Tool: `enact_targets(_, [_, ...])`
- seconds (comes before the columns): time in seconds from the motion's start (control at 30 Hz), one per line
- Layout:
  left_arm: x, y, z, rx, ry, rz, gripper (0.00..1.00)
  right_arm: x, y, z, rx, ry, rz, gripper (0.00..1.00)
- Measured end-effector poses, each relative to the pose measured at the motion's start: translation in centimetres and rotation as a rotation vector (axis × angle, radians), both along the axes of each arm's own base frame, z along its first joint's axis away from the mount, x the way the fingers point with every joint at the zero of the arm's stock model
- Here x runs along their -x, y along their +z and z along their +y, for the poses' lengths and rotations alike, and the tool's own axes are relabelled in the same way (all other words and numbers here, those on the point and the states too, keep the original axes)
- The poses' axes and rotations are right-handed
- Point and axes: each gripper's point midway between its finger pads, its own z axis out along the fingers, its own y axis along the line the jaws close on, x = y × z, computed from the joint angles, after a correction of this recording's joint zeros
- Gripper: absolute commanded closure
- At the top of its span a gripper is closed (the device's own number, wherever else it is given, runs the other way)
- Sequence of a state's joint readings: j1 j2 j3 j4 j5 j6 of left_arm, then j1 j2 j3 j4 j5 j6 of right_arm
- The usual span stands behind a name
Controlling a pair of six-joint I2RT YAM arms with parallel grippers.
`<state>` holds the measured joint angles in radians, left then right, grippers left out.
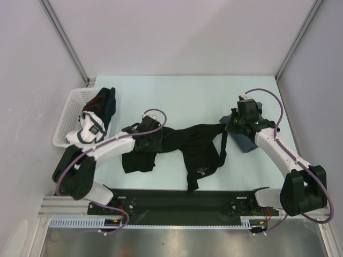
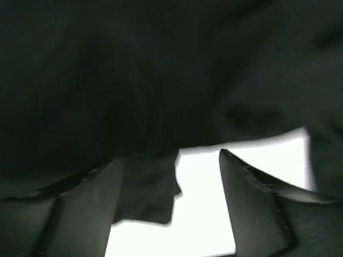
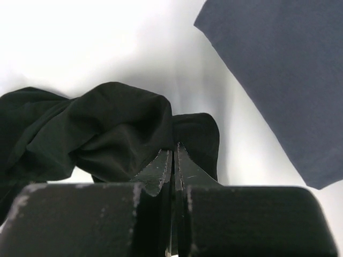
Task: Fold and stack the tank tops
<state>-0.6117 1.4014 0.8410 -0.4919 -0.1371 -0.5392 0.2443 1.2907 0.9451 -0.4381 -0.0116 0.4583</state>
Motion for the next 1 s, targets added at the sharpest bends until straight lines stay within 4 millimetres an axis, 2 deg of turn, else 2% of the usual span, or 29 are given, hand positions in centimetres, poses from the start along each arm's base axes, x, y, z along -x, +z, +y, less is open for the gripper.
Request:
enact_targets(0.03, [-0.7,-0.7,0.2,-0.030,0.015,0.014,0.45,0.0,0.1,0.1,-0.004,0.003,-0.003,1.00])
enact_targets(0.13, [-2.3,-1.8,0.1,-0.070,0.038,0.028,0.76,-0.1,0.2,0.3,-0.011,0.009,-0.007,1.00])
enact_targets(0.17, [-2.8,-1.8,0.1,-0.078,0.043,0.025,0.96,-0.1,0.2,0.3,-0.012,0.010,-0.006,1.00])
enact_targets(0.2, [-3.3,-1.6,0.0,-0.082,0.047,0.018,1.00,-0.1,0.2,0.3,-0.013,0.012,-0.006,1.00])
enact_targets(0.3, [-4.2,-0.5,-0.3,-0.076,0.042,-0.015,1.00,0.0,0.3,0.5,-0.017,0.021,-0.007,1.00])
enact_targets(0.4, [-3.7,1.1,-0.2,-0.050,0.036,-0.044,1.00,0.5,1.0,0.7,-0.026,0.036,-0.024,1.00])
enact_targets(0.47, [-2.6,2.6,0.1,-0.023,0.025,-0.070,1.00,1.1,2.3,1.1,-0.043,0.056,-0.057,1.00])
enact_targets(0.6, [1.2,8.1,0.3,0.117,-0.035,-0.155,1.00,3.2,5.7,2.6,-0.079,0.137,-0.145,1.00])
enact_targets(0.77, [6.0,15.4,0.4,0.338,-0.134,-0.278,1.00,7.2,11.6,4.4,-0.133,0.260,-0.316,1.00])
enact_targets(0.87, [8.3,20.1,0.6,0.437,-0.189,-0.344,1.00,8.2,17.0,3.4,-0.138,0.238,-0.442,1.00])
enact_targets(0.93, [8.7,23.2,0.3,0.496,-0.225,-0.383,1.00,7.7,20.1,2.4,-0.125,0.195,-0.512,1.00])
enact_targets(1.0, [7.3,24.5,0.3,0.522,-0.213,-0.398,1.00,6.8,22.4,1.1,-0.106,0.134,-0.558,1.00])
